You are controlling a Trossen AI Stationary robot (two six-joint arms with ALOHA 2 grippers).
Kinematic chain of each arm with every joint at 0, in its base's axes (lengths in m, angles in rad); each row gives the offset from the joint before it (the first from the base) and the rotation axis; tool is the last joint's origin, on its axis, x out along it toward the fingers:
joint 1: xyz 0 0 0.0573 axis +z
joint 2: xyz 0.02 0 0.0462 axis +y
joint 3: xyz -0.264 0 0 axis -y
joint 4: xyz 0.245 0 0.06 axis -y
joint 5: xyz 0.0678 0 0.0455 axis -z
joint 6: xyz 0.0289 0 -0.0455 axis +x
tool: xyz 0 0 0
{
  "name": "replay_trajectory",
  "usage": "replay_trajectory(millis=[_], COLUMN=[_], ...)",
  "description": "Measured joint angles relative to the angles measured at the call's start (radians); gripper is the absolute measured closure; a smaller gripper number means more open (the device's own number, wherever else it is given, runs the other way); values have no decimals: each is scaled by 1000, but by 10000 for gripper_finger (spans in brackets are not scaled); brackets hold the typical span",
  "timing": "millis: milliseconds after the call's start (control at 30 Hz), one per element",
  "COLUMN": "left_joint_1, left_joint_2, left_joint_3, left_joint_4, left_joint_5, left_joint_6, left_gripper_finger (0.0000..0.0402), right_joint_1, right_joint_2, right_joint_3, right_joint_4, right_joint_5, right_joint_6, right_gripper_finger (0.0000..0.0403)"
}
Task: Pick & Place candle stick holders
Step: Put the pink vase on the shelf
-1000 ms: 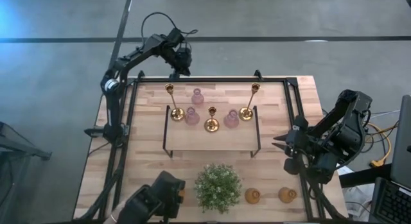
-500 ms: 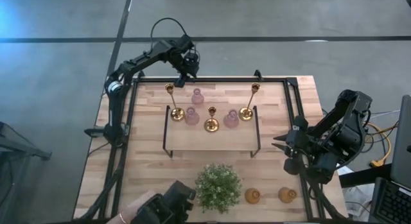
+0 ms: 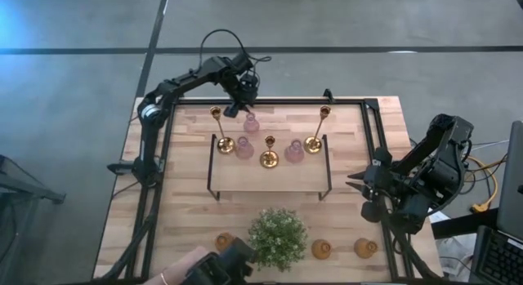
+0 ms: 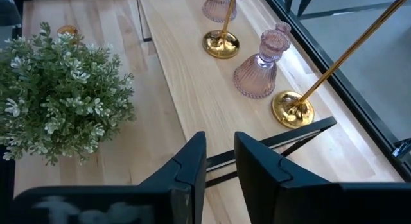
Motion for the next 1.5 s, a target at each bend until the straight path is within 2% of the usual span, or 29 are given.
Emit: replay_trajectory(millis=[467, 1000, 1500], left_joint_1=[-9, -15, -23], left_joint_2=[1, 0, -5], left_joint_3=[-59, -150, -185], left_joint_4=[73, 160, 155], left_joint_5=[-28, -57, -47], left_joint_6=[18, 17, 10], left_gripper_finger=[278, 278, 278], right_joint_1=[0, 0, 0], right_joint_2=[0, 0, 0], right_joint_3=[0, 0, 0], right_joint_4=[0, 0, 0], right_joint_5=[0, 0, 0], right_joint_6=[0, 0, 0], right_gripper_finger=[309, 335, 312])
